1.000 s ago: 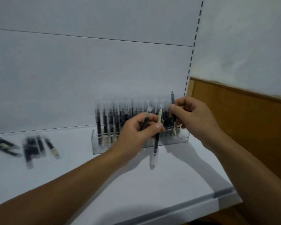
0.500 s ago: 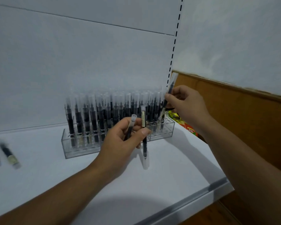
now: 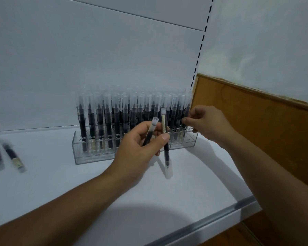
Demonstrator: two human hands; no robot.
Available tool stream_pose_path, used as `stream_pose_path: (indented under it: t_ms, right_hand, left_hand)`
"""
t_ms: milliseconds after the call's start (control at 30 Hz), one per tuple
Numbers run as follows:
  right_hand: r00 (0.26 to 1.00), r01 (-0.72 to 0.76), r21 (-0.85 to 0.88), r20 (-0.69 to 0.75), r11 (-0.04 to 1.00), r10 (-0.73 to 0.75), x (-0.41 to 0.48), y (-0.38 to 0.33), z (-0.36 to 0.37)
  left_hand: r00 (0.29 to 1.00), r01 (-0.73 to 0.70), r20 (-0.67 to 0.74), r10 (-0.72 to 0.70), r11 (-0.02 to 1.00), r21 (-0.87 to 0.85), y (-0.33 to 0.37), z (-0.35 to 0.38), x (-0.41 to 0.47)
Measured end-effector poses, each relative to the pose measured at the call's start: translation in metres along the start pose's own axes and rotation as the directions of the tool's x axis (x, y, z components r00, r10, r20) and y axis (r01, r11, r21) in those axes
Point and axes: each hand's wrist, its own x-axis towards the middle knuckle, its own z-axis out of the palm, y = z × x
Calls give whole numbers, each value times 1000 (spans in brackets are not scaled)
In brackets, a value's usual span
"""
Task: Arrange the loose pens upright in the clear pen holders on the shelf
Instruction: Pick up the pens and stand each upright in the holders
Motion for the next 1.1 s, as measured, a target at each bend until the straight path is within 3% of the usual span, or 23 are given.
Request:
stream_pose_path:
  t_ms: [133, 233, 267, 333, 433, 533, 700, 800, 900, 1000, 1100]
  right_hand:
    - [998, 9, -9, -65, 1000, -9, -12, 2, -5]
    - [978, 106, 149, -197, 983, -76, -35, 0, -4]
    - [985, 124, 221, -149, 967, -92, -43, -3, -3]
    - [990, 72, 339, 88, 938, -108, -57, -9, -2]
    - [928, -20, 457, 340, 889, -154, -70, -9, -1]
    - [948, -26, 608, 268, 794, -174, -72, -10, -1]
    - [992, -77, 880, 117, 470, -57, -67, -17, -1]
    - [1000, -27, 905, 27, 426, 4, -58, -20, -10]
    - [991, 59, 885, -107, 462, 77, -47, -20, -27]
    - [952, 120, 711, -280, 692, 122, -36, -15, -43]
    - [926, 143, 478, -375, 867, 54, -23, -10, -51]
  left_hand:
    - [1000, 3, -16, -3, 1000, -20, 2, 0, 0]
    - [998, 28, -54, -33, 997, -78, 4, 1, 0]
    - [997, 33, -69, -40, 994, -101, 5, 1, 1]
    - [993, 43, -103, -58, 989, -140, 5, 0, 1]
    - [986, 66, -142, -91, 983, -173, 4, -2, 2]
    - [978, 87, -169, -119, 979, -187, 4, -1, 3]
    - [982, 130, -115, -152, 975, -178, 6, 3, -2]
    - [982, 169, -55, -179, 975, -144, 6, 5, -3]
    - [987, 158, -16, -161, 980, -123, 7, 4, -4]
    - [989, 147, 2, -147, 984, -96, 6, 2, -4]
    - [990, 144, 10, -144, 985, -91, 7, 2, -3]
